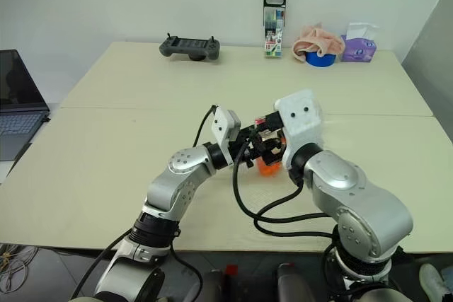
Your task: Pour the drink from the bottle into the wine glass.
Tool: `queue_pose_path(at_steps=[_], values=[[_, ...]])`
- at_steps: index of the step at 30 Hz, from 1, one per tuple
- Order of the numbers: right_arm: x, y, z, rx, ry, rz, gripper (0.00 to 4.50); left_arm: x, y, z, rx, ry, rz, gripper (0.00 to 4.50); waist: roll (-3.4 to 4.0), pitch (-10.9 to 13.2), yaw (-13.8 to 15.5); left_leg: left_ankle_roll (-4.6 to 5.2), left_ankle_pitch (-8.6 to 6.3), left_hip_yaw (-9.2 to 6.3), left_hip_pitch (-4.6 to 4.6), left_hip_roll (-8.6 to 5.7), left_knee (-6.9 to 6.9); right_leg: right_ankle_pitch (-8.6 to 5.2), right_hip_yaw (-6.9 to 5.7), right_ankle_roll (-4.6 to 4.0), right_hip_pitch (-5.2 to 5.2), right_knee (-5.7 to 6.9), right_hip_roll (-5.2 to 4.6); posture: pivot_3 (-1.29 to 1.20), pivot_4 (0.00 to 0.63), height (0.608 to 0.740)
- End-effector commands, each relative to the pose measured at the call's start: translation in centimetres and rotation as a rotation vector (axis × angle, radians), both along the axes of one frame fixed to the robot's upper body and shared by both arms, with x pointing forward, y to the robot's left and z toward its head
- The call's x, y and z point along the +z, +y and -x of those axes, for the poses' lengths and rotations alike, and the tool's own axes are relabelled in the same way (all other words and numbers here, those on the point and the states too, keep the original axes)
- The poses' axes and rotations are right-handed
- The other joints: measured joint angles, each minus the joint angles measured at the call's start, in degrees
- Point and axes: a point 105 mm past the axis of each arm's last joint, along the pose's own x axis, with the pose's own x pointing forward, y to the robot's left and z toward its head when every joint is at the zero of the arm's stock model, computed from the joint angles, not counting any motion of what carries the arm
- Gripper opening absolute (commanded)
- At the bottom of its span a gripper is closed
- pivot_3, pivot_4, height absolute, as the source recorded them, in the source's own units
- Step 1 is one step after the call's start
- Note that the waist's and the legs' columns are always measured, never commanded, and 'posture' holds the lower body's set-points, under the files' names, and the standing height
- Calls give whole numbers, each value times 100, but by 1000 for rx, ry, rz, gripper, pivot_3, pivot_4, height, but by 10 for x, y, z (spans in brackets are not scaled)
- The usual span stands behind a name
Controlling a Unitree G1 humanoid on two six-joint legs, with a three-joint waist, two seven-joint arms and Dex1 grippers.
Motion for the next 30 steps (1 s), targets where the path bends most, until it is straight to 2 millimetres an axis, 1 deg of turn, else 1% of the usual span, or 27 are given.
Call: queue_pose_path(at_steps=[1,4,7,12,14,15,17,18,21,23,25,26,27,28,29,30], values=[[14,-2,4,-45,-74,-15,4386,17,-4,4,-25,-75,21,2143,0,0,-3,0,0,0,0,0,0,0,0,0,0,0,0,0,150,740],[13,-4,2,-88,-67,-21,4386,17,-3,4,-23,-74,19,2143,0,0,-5,0,0,0,-1,0,0,-1,0,1,0,-1,0,0,150,740],[9,-7,1,-110,-62,-5,3817,17,-2,4,-21,-76,16,2143,1,0,-7,0,0,0,0,0,-1,0,0,1,-1,-1,0,0,150,740],[4,-2,2,-85,-35,2,2110,16,0,3,-10,-78,9,2143,1,1,-8,0,0,0,0,1,-2,-2,-1,3,-2,0,0,0,150,740],[1,0,2,-73,-18,12,1312,16,1,3,-8,-78,7,2143,2,1,-9,0,0,-1,0,1,-1,-2,-2,4,-1,0,0,0,150,740],[-1,1,2,-68,-8,21,1010,16,1,3,-7,-78,6,2143,2,1,-10,0,0,-1,0,1,-1,-2,-1,4,-2,-1,0,0,150,740],[-2,1,2,-64,2,30,263,16,1,2,-5,-79,4,2143,2,1,-10,0,0,-1,0,1,-1,-3,-1,4,-1,-1,0,0,150,740],[-2,1,2,-60,1,34,39,15,1,2,-3,-79,3,2143,2,1,-10,0,0,-1,1,1,-1,-3,-1,4,-1,-1,0,0,150,740],[0,0,2,-59,-2,40,0,15,2,1,-1,-79,2,2143,2,1,-10,0,0,-1,1,1,-1,-3,-1,5,-1,-1,0,0,150,740],[10,-3,1,-76,-42,6,376,15,2,1,0,-79,1,2143,2,1,-10,0,0,-1,1,1,-1,-5,-1,7,-1,-1,0,0,150,740],[16,-4,1,-84,-61,-6,927,14,2,1,3,-78,-2,2143,2,1,-10,0,0,-2,0,1,-1,-5,-2,8,-1,-1,0,0,150,740],[16,-4,0,-85,-61,-5,1306,14,2,1,4,-78,-2,2143,2,1,-10,0,0,-1,0,1,-1,-5,0,8,-2,-2,0,0,150,740],[16,-5,0,-94,-60,0,1594,14,2,0,6,-77,-3,2143,2,1,-10,0,0,-2,0,1,-2,-5,0,8,-2,-1,0,0,150,740],[16,-5,-1,-98,-55,5,2034,14,2,0,8,-77,-3,2143,2,1,-10,0,0,-1,0,1,-2,-5,-1,8,-2,-2,0,0,150,740],[15,-5,-1,-98,-49,12,2258,13,3,0,9,-76,-3,2143,2,1,-10,0,0,-2,0,1,-3,-5,-1,8,-2,-2,0,0,150,740],[13,-4,-1,-97,-39,16,2660,13,3,0,11,-76,-3,2143,2,1,-10,0,0,-2,-1,1,-3,-5,-3,7,-2,-2,0,0,150,740]])
